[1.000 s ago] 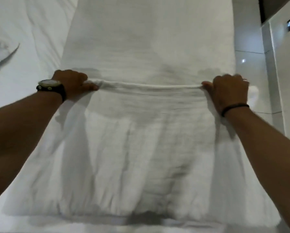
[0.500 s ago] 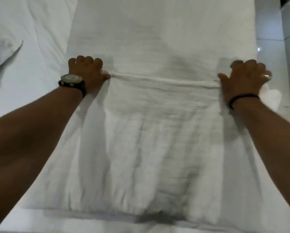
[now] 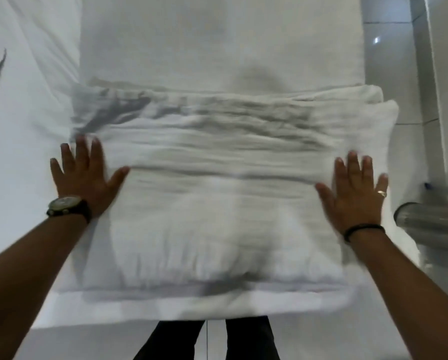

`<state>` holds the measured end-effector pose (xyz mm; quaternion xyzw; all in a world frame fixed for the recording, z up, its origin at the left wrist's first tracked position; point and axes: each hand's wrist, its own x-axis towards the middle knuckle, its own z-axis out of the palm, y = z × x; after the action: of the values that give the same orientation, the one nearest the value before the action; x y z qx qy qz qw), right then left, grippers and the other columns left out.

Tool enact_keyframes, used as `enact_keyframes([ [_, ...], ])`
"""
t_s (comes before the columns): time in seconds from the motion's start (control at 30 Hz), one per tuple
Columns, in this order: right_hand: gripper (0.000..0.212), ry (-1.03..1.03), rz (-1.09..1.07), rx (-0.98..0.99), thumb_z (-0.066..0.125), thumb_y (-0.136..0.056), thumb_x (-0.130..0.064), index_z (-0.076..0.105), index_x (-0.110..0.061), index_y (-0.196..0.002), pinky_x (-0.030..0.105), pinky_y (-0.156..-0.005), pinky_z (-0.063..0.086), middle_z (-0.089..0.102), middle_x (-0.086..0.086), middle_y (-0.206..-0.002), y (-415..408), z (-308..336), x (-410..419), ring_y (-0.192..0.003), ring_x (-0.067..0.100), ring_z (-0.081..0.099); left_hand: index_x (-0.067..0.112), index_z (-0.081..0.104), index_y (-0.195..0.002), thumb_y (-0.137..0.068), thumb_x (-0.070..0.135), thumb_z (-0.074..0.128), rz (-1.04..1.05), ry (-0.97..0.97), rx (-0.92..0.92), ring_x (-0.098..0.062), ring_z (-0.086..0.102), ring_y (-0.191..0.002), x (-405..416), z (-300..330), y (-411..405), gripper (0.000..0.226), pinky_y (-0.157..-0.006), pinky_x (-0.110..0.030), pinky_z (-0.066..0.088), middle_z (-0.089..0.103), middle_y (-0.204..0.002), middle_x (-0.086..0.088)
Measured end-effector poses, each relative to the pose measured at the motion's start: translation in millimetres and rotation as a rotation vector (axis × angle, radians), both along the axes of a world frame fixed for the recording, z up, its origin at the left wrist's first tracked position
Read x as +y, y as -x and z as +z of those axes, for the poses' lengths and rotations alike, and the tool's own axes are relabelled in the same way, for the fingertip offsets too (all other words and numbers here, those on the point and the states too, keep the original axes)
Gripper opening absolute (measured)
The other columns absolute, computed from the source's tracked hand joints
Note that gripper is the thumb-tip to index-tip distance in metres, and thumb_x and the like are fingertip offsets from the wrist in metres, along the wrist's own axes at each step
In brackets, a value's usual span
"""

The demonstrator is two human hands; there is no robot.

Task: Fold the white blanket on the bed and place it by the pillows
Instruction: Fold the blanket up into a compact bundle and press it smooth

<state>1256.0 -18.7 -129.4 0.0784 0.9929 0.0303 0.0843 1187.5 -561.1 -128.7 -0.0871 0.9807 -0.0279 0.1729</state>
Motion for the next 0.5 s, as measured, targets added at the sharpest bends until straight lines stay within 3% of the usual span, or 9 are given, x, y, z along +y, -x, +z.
enact_keyframes([
  [0.07,0.074,0.065,-0.115,0.113,0.022,-0.095,-0.065,0.033,-0.013,-0.148,0.067,-0.111,0.016,0.023,0.021,-0.157,-13.4,9.8,-48.6,-0.145,0.040,0.018,0.014,0.011,-0.157,-0.086,0.077,0.012,0.029,-0.083,0.042,-0.041,0.000,-0.150,32.5,1.3,-16.7,0.095,-0.117,-0.061,0.002,0.002,-0.164,-0.017],
  [0.17,0.078,0.151,0.211,0.097,0.037,-0.088,-0.070,0.034,-0.018,-0.146,0.065,-0.112,0.010,0.029,0.020,-0.155,-72.5,10.1,-111.5,-0.145,0.039,0.023,0.017,0.020,-0.156,-0.087,0.078,0.019,-0.269,-0.256,-0.011,-0.040,0.004,-0.150,89.8,1.9,-69.2,0.092,-0.116,-0.059,0.006,0.007,-0.164,-0.017],
  [0.23,0.087,0.096,0.312,0.017,0.042,-0.081,-0.076,0.034,-0.019,-0.147,0.065,-0.112,0.011,0.028,0.016,-0.157,-131.9,0.8,-97.4,-0.144,0.037,0.026,0.022,0.020,-0.157,-0.084,0.083,0.022,-0.479,-0.250,-0.051,-0.033,0.003,-0.152,89.3,-2.8,-116.6,0.095,-0.117,-0.058,0.005,0.006,-0.165,-0.010],
  [0.33,0.086,-0.006,0.260,-0.079,0.030,-0.088,-0.073,0.033,-0.010,-0.147,0.059,-0.111,0.020,0.021,0.018,-0.159,-187.3,-3.2,-23.7,-0.142,0.041,0.029,0.019,0.019,-0.157,-0.072,0.091,0.034,-0.470,-0.177,-0.079,-0.030,0.005,-0.153,34.7,0.8,-162.1,0.113,-0.117,-0.060,0.005,0.006,-0.166,-0.007],
  [0.37,0.081,-0.025,0.269,-0.093,0.030,-0.092,-0.066,0.029,-0.009,-0.149,0.058,-0.112,0.021,0.020,0.018,-0.159,-194.8,0.2,-8.0,-0.142,0.040,0.029,0.016,0.022,-0.156,-0.068,0.092,0.039,-0.489,-0.162,-0.093,-0.033,0.008,-0.152,15.1,3.6,-170.7,0.118,-0.116,-0.062,0.007,0.009,-0.166,-0.010],
  [0.43,0.076,-0.077,0.292,-0.071,0.050,-0.089,-0.041,0.021,-0.010,-0.153,0.055,-0.116,0.015,0.017,0.020,-0.159,-196.3,1.7,1.3,-0.144,0.039,0.025,0.010,0.029,-0.153,-0.060,0.089,0.053,-0.588,-0.137,-0.132,-0.039,0.010,-0.151,-11.7,7.8,-179.7,0.124,-0.114,-0.067,0.009,0.012,-0.164,-0.017],
  [0.5,0.077,-0.117,0.262,0.003,0.058,-0.081,-0.007,0.026,-0.007,-0.151,0.055,-0.116,0.011,0.018,0.024,-0.158,-184.0,-1.2,-5.8,-0.145,0.041,0.021,0.010,0.032,-0.152,-0.051,0.070,0.077,-0.631,-0.102,-0.169,-0.049,0.014,-0.147,-19.1,9.3,-181.8,0.126,-0.113,-0.066,0.005,0.016,-0.162,-0.023],
])
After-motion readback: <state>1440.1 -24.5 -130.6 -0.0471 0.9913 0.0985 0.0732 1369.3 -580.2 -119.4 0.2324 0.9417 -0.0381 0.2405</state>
